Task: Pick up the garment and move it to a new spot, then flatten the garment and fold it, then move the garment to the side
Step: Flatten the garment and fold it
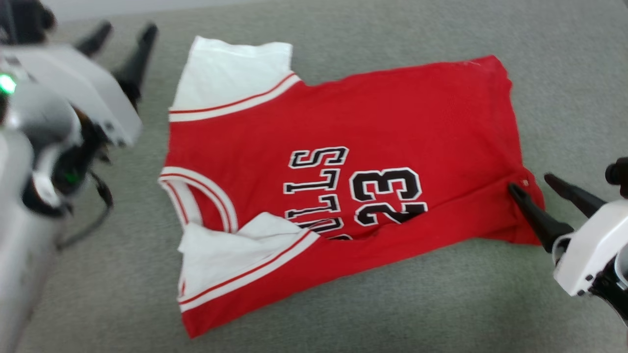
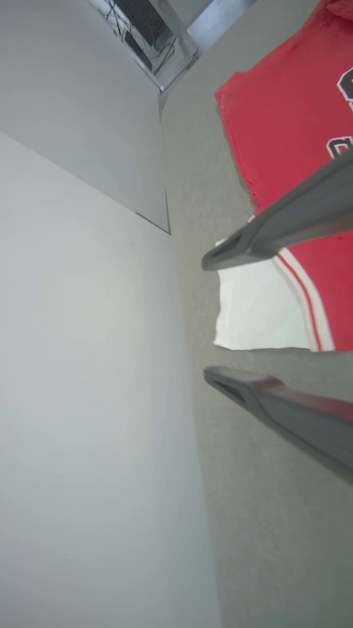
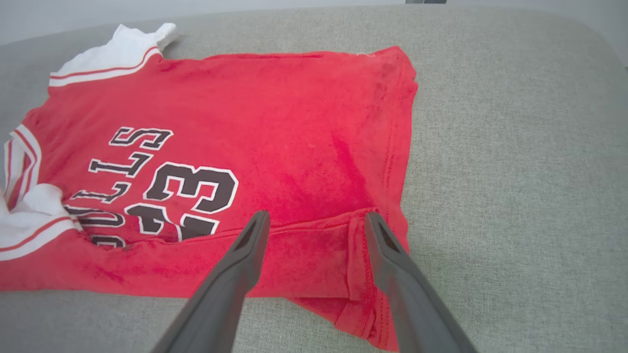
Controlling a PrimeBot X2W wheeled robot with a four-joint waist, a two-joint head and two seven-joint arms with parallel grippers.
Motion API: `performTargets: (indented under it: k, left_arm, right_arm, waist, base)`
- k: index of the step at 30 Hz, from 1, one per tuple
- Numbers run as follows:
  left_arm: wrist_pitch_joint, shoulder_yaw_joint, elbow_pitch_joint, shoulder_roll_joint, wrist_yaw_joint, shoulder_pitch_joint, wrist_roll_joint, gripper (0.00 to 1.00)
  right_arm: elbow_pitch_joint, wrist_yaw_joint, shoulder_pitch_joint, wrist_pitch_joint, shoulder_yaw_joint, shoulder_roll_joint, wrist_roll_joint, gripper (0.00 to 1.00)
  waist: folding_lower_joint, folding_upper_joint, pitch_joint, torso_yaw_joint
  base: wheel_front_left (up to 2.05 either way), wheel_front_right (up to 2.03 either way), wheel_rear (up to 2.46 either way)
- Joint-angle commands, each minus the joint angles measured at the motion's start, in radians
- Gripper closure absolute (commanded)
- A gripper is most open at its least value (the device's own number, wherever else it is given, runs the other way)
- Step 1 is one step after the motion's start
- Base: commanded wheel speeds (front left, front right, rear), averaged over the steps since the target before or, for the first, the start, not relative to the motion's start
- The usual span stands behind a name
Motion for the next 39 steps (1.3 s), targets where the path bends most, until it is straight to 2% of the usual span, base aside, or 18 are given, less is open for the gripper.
performTargets:
  k: [1,7,11,12,17,23,28,35,36,37,38,39]
  left_arm:
    - [0.006,-0.004,0.049,0.002,-0.017,-0.056,0.018,0.00]
    - [0.070,-0.062,0.314,-0.001,-0.109,-0.258,0.055,0.00]
    - [0.152,-0.116,0.485,-0.017,-0.181,-0.353,0.069,0.00]
    - [0.152,-0.116,0.485,-0.017,-0.181,-0.353,0.069,0.00]
    - [0.283,-0.163,0.649,-0.013,-0.243,-0.443,0.064,0.00]
    - [0.377,-0.200,0.765,-0.011,-0.273,-0.518,0.063,0.00]
    - [0.396,-0.244,0.809,0.008,-0.286,-0.563,0.094,0.00]
    - [0.422,-0.268,0.870,-0.010,-0.293,-0.570,0.068,0.00]
    - [0.430,-0.271,0.877,-0.015,-0.294,-0.568,0.061,0.14]
    - [0.435,-0.275,0.881,-0.020,-0.295,-0.567,0.055,0.61]
    - [0.435,-0.275,0.883,-0.022,-0.295,-0.570,0.048,0.94]
    - [0.433,-0.277,0.885,-0.024,-0.296,-0.573,0.043,1.00]
  right_arm:
    - [0.005,-0.001,-0.023,-0.022,0.007,0.010,0.000,0.00]
    - [0.022,-0.001,-0.072,-0.099,0.047,0.040,-0.002,0.00]
    - [0.035,-0.001,-0.092,-0.134,0.077,0.055,0.000,0.00]
    - [0.035,-0.001,-0.092,-0.134,0.077,0.055,0.000,0.00]
    - [0.061,-0.001,-0.108,-0.159,0.106,0.059,0.007,0.00]
    - [0.082,-0.001,-0.119,-0.175,0.128,0.051,0.012,0.00]
    - [0.085,-0.001,-0.128,-0.181,0.139,0.048,0.017,0.00]
    - [0.091,-0.001,-0.144,-0.185,0.149,0.046,0.019,0.00]
    - [0.092,-0.001,-0.145,-0.185,0.147,0.045,0.018,0.00]
    - [0.093,-0.001,-0.152,-0.186,0.145,0.041,0.018,0.00]
    - [0.091,-0.001,-0.162,-0.187,0.142,0.038,0.017,0.00]
    - [0.090,-0.001,-0.174,-0.186,0.139,0.035,0.015,0.00]
  waist:
    - [0.0000,0.0000,0.057,-0.072]
    - [0.0000,0.0000,0.101,-0.145]
    - [0.0000,0.0000,0.125,-0.179]
    - [0.0000,0.0000,0.125,-0.179]
    - [0.0000,0.0000,0.152,-0.212]
    - [0.0000,0.0000,0.169,-0.229]
    - [0.0000,0.0000,0.186,-0.237]
    - [0.0000,0.0000,0.204,-0.243]
    - [0.0000,0.0000,0.205,-0.242]
    - [0.0000,0.0000,0.205,-0.240]
    - [0.0000,0.0000,0.206,-0.238]
    - [0.0000,0.0000,0.207,-0.237]
  base:
    - [0.00,0.00,0.00]
    - [0.00,0.00,0.00]
    - [0.00,0.00,0.00]
    - [0.00,0.00,0.00]
    - [0.00,0.00,0.00]
    - [0.00,0.00,0.00]
    - [0.00,0.00,0.00]
    - [0.00,0.00,0.00]
    - [0.00,0.00,0.00]
    - [0.00,0.00,0.00]
    - [0.00,0.00,0.00]
    - [0.00,0.00,0.00]
